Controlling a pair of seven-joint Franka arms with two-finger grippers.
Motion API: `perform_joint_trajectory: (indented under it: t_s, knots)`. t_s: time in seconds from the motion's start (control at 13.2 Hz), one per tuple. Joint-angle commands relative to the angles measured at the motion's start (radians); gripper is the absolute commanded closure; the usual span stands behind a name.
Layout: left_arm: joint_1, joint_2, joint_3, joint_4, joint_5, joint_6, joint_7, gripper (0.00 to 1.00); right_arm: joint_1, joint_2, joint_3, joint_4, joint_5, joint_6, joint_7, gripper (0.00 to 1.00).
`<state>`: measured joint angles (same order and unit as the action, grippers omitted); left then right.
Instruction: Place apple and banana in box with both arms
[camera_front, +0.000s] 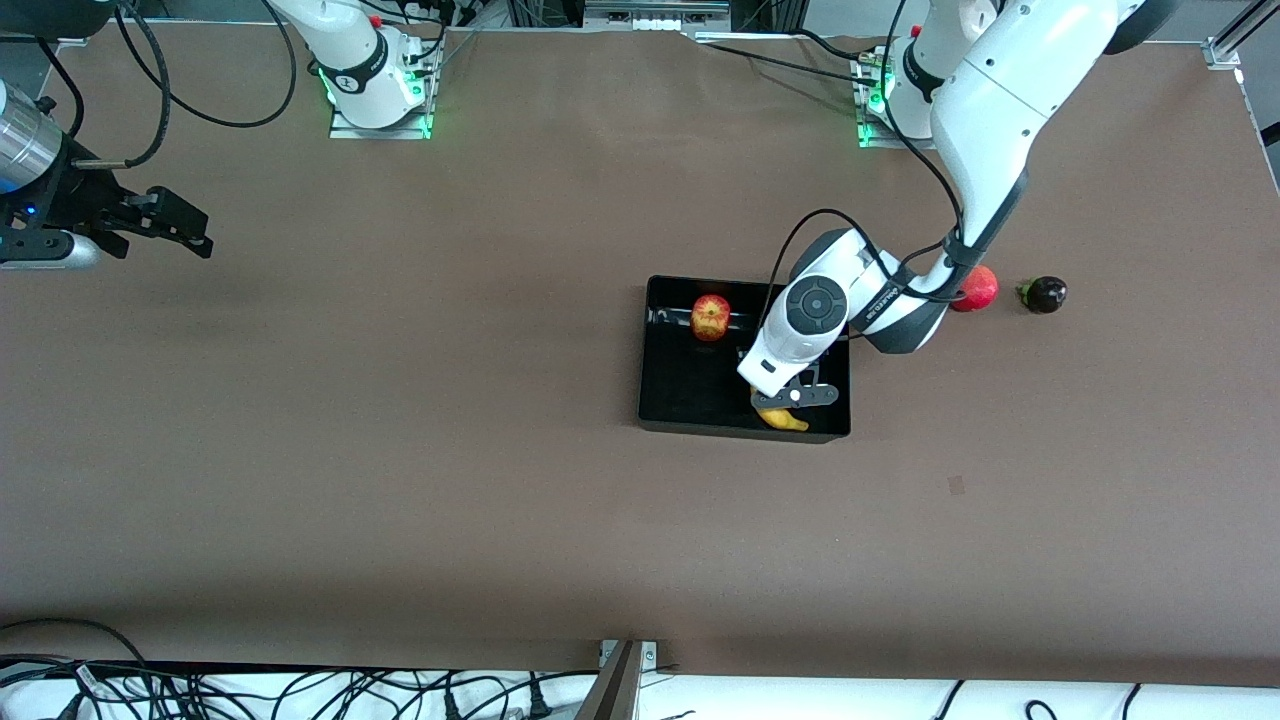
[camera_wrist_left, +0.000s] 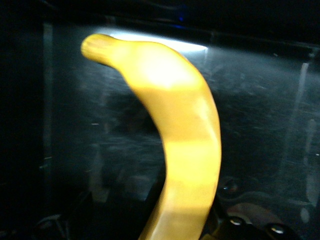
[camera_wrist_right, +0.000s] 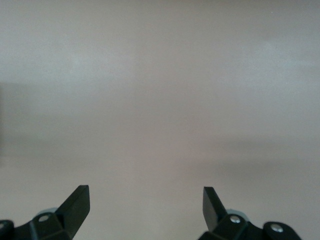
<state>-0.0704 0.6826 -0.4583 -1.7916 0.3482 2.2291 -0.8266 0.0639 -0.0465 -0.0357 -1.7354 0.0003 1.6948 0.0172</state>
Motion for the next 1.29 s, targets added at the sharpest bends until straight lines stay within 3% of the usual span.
perform_joint_trajectory:
  t_s: [0.0, 0.23, 0.38, 0.61, 0.76, 0.98, 1.21]
  knots:
    - [0.009, -0.113, 0.001, 0.081, -0.047, -0.209, -0.016, 0.00, -0.007, 0.005, 0.008, 0.017, -0.002, -0.004, 0.003, 0.00]
    - [0.014, -0.147, 0.044, 0.263, -0.162, -0.440, 0.079, 0.00, -0.007, 0.005, 0.008, 0.017, -0.002, -0.004, 0.003, 0.00]
    - [0.017, -0.214, 0.113, 0.290, -0.236, -0.547, 0.244, 0.00, -0.007, 0.005, 0.008, 0.017, -0.002, -0.004, 0.003, 0.00]
    - [0.017, -0.342, 0.234, 0.290, -0.245, -0.715, 0.647, 0.00, -0.007, 0.005, 0.008, 0.017, -0.002, -0.004, 0.003, 0.00]
    - [0.011, -0.414, 0.353, 0.287, -0.288, -0.744, 0.838, 0.00, -0.007, 0.005, 0.008, 0.017, -0.002, -0.004, 0.003, 0.00]
    - [0.011, -0.515, 0.542, 0.288, -0.415, -0.738, 0.975, 0.00, -0.007, 0.005, 0.008, 0.017, -0.002, -0.004, 0.003, 0.00]
    - [0.012, -0.595, 0.560, 0.282, -0.413, -0.705, 0.971, 0.00, -0.007, 0.005, 0.008, 0.017, -0.002, -0.004, 0.003, 0.00]
